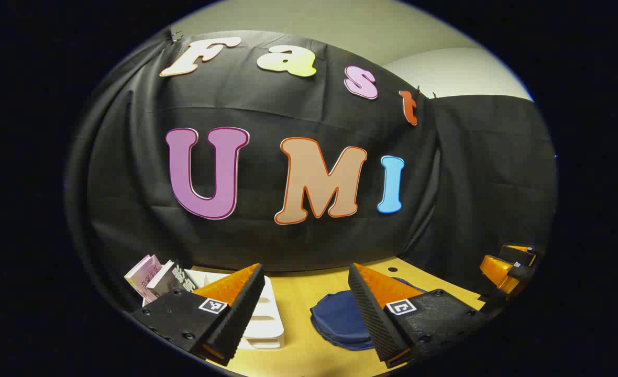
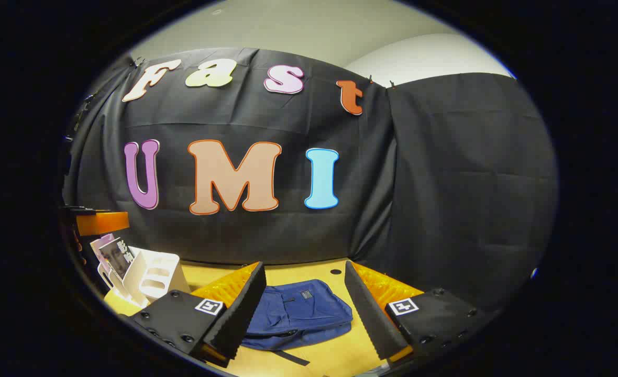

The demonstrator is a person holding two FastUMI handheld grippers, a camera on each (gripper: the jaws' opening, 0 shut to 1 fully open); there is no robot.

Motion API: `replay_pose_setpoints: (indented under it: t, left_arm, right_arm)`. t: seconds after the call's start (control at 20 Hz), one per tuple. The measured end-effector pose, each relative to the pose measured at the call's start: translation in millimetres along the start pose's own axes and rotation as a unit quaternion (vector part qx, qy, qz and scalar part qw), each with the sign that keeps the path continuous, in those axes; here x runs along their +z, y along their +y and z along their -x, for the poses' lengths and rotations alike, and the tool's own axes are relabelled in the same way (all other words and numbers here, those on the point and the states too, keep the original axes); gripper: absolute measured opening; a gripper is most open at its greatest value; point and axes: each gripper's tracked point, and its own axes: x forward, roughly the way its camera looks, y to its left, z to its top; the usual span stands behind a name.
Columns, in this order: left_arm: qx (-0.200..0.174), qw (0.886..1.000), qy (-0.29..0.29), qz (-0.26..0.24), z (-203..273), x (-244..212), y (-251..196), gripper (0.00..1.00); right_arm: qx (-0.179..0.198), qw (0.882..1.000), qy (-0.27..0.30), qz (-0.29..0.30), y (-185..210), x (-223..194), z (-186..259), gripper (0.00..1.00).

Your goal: Open the schoolbag, grab two books from the bookshelf and put them into the schoolbag.

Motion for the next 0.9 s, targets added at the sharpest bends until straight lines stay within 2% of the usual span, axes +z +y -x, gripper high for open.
replay_pose_setpoints:
  t: [0.05,0.2,0.25,0.3,0.9]
  left_arm:
    - [0.005,1.0,0.0,0.002,0,0,3,0.94]
    - [0.014,1.0,0.006,0.006,-1,-5,9,0.91]
    - [0.015,1.0,0.008,0.007,-1,-6,10,0.94]
    - [0.016,1.0,0.01,0.006,1,-8,12,0.91]
    - [0.049,0.999,0.017,0.002,18,-14,56,0.91]
  right_arm:
    - [-0.001,1.0,0.0,0.001,-1,-1,0,1.0]
    - [-0.008,1.0,-0.001,0.006,-3,0,-1,0.99]
    - [-0.009,1.0,0.001,0.007,-3,-3,0,0.99]
    - [-0.01,1.0,0.003,0.009,-1,-3,0,0.98]
    - [-0.014,1.0,0.018,0.016,14,-17,-8,0.99]
